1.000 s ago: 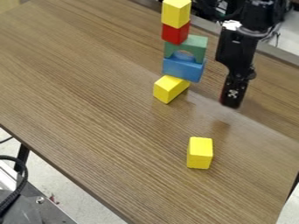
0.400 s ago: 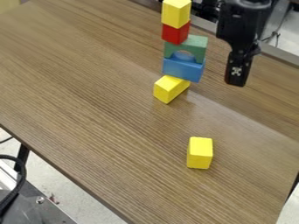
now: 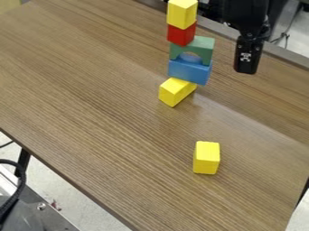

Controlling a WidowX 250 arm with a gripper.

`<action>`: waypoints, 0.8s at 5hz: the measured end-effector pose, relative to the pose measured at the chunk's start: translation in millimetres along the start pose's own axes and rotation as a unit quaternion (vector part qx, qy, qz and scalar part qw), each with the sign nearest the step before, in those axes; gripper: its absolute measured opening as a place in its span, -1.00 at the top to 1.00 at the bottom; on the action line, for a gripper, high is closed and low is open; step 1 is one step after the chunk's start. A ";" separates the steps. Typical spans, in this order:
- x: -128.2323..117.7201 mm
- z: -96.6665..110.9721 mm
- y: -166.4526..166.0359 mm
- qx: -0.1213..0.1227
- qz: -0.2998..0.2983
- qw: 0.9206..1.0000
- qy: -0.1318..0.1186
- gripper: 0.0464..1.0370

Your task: Put the red cube on the top of the green arch

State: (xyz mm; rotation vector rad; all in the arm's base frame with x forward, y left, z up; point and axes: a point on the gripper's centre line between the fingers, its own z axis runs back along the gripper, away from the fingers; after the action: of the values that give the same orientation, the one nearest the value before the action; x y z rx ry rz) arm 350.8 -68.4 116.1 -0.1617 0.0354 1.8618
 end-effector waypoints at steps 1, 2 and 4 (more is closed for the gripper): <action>7.5 1.1 -3.5 -0.005 0.003 1.000 -0.009 -0.09; 14.2 2.7 -6.1 -0.004 0.009 1.000 -0.014 -0.09; 23.1 22.0 -22.5 -0.020 0.024 0.999 -0.011 -0.09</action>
State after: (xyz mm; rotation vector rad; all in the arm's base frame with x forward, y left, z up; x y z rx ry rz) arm 363.7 -37.5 136.2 -0.1685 -0.0133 1.9135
